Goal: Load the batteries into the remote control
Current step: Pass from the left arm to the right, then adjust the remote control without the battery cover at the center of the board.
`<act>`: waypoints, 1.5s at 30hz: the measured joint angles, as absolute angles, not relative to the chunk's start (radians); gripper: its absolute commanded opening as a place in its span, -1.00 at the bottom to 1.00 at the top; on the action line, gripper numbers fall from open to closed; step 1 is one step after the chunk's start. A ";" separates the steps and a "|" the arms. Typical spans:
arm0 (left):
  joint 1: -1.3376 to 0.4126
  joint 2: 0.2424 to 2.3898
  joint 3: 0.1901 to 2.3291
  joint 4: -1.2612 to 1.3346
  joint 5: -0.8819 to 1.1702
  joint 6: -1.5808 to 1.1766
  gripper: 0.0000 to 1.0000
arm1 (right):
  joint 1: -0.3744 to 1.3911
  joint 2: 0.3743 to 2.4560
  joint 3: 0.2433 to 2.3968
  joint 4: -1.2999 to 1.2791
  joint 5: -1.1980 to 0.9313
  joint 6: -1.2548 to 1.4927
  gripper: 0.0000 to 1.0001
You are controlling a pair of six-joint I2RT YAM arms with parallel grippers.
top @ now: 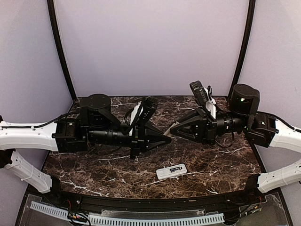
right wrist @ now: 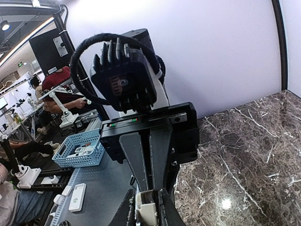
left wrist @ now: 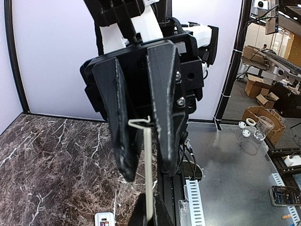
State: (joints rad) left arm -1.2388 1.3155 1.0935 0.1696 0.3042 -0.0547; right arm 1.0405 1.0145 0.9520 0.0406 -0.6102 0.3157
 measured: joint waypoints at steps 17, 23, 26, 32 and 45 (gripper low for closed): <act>-1.239 1.314 1.093 0.169 0.289 -0.059 -1.00 | 1.045 1.034 0.944 0.055 -0.632 0.346 -1.00; -1.239 1.314 1.093 0.158 0.262 -0.048 -0.51 | 1.045 1.034 0.945 0.044 -0.585 0.381 -1.00; -1.239 1.314 1.093 0.141 0.233 -0.044 -0.89 | 1.047 1.037 0.945 0.036 -0.541 0.420 -1.00; -1.237 1.306 1.089 0.130 0.205 -0.035 -0.19 | 1.048 1.040 0.945 0.029 -0.509 0.472 -1.00; -1.237 1.254 1.013 0.068 0.079 0.035 0.82 | 1.050 0.978 0.902 -0.068 -0.175 0.667 -1.00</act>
State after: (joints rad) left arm -1.2369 1.2545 1.0134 0.0677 0.0788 0.0353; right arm 1.0500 0.9779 0.9024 -0.0681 -0.1749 0.6666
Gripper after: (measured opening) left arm 0.887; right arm 0.072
